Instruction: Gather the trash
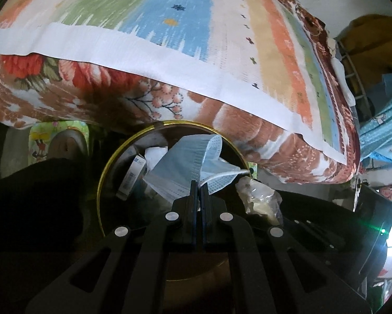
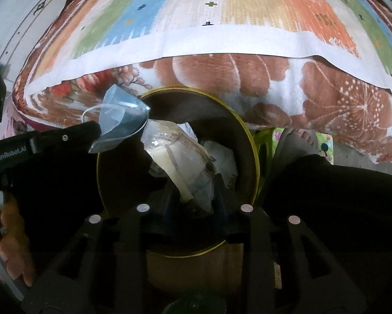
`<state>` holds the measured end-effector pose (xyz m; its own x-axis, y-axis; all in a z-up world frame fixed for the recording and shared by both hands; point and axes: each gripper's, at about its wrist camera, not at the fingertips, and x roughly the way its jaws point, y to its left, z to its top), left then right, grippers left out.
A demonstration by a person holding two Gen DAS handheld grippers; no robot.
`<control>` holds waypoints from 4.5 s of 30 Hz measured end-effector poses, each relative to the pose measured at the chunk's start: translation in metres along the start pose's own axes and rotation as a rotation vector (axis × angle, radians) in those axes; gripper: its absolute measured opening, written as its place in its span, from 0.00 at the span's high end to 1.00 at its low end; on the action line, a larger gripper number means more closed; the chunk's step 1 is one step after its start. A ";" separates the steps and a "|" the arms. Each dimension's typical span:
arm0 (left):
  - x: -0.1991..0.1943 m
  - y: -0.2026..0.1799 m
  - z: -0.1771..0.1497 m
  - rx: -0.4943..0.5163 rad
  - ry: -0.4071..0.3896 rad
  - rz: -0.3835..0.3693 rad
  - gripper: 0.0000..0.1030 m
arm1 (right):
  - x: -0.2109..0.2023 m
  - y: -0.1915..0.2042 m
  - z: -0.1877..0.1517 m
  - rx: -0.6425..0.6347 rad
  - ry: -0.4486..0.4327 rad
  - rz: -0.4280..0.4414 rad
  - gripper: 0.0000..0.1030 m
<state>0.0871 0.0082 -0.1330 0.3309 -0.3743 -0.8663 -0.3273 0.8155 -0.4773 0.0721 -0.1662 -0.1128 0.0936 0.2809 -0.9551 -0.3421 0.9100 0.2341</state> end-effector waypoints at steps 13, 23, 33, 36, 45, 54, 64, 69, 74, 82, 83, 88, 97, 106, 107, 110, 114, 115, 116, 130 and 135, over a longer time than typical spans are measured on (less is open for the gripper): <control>-0.013 -0.002 0.005 -0.003 -0.055 -0.007 0.83 | -0.006 -0.001 0.004 0.004 -0.026 0.027 0.50; -0.041 -0.018 -0.012 0.131 -0.089 -0.046 0.56 | -0.051 0.010 -0.011 -0.096 -0.147 0.042 0.41; -0.080 -0.025 -0.042 0.280 -0.202 0.053 0.36 | -0.094 0.008 -0.036 -0.130 -0.260 0.060 0.29; -0.095 -0.035 -0.062 0.375 -0.268 0.094 0.27 | -0.105 0.008 -0.048 -0.147 -0.294 0.067 0.27; -0.104 -0.033 -0.089 0.421 -0.316 0.123 0.05 | -0.125 0.010 -0.077 -0.152 -0.402 0.051 0.08; -0.090 -0.030 -0.096 0.463 -0.324 0.137 0.05 | -0.122 0.015 -0.077 -0.161 -0.425 0.064 0.08; -0.095 -0.025 -0.096 0.417 -0.348 0.128 0.05 | -0.122 0.020 -0.080 -0.194 -0.433 0.078 0.08; -0.096 -0.024 -0.095 0.417 -0.344 0.116 0.05 | -0.122 0.021 -0.080 -0.198 -0.433 0.083 0.08; -0.096 -0.022 -0.093 0.404 -0.335 0.101 0.05 | -0.122 0.021 -0.081 -0.205 -0.434 0.082 0.08; -0.095 -0.021 -0.091 0.398 -0.333 0.112 0.05 | -0.119 0.022 -0.081 -0.212 -0.421 0.093 0.08; -0.095 -0.021 -0.092 0.398 -0.333 0.113 0.05 | -0.118 0.023 -0.081 -0.212 -0.419 0.093 0.08; -0.094 -0.020 -0.091 0.391 -0.331 0.112 0.05 | -0.118 0.024 -0.082 -0.210 -0.413 0.091 0.08; -0.094 -0.020 -0.093 0.379 -0.327 0.117 0.05 | -0.117 0.024 -0.081 -0.211 -0.410 0.098 0.08; -0.093 -0.019 -0.093 0.381 -0.327 0.120 0.05 | -0.117 0.025 -0.082 -0.214 -0.410 0.094 0.08; -0.093 -0.020 -0.093 0.379 -0.327 0.119 0.05 | -0.117 0.026 -0.082 -0.215 -0.410 0.097 0.08; -0.093 -0.020 -0.093 0.380 -0.328 0.119 0.05 | -0.117 0.026 -0.082 -0.209 -0.407 0.108 0.08; -0.093 -0.020 -0.093 0.382 -0.327 0.120 0.05 | -0.117 0.027 -0.081 -0.206 -0.403 0.114 0.08; -0.093 -0.020 -0.093 0.382 -0.326 0.119 0.05 | -0.117 0.026 -0.081 -0.205 -0.403 0.114 0.08; -0.094 -0.019 -0.093 0.382 -0.326 0.119 0.05 | -0.116 0.027 -0.081 -0.205 -0.403 0.114 0.08; -0.093 -0.020 -0.094 0.381 -0.326 0.121 0.05 | -0.115 0.027 -0.081 -0.199 -0.395 0.113 0.08; -0.093 -0.021 -0.094 0.380 -0.326 0.121 0.05 | -0.115 0.027 -0.081 -0.199 -0.394 0.113 0.08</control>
<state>-0.0199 -0.0153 -0.0562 0.5889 -0.1601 -0.7922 -0.0555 0.9699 -0.2373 -0.0232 -0.1990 -0.0114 0.3806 0.5048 -0.7749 -0.5399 0.8015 0.2570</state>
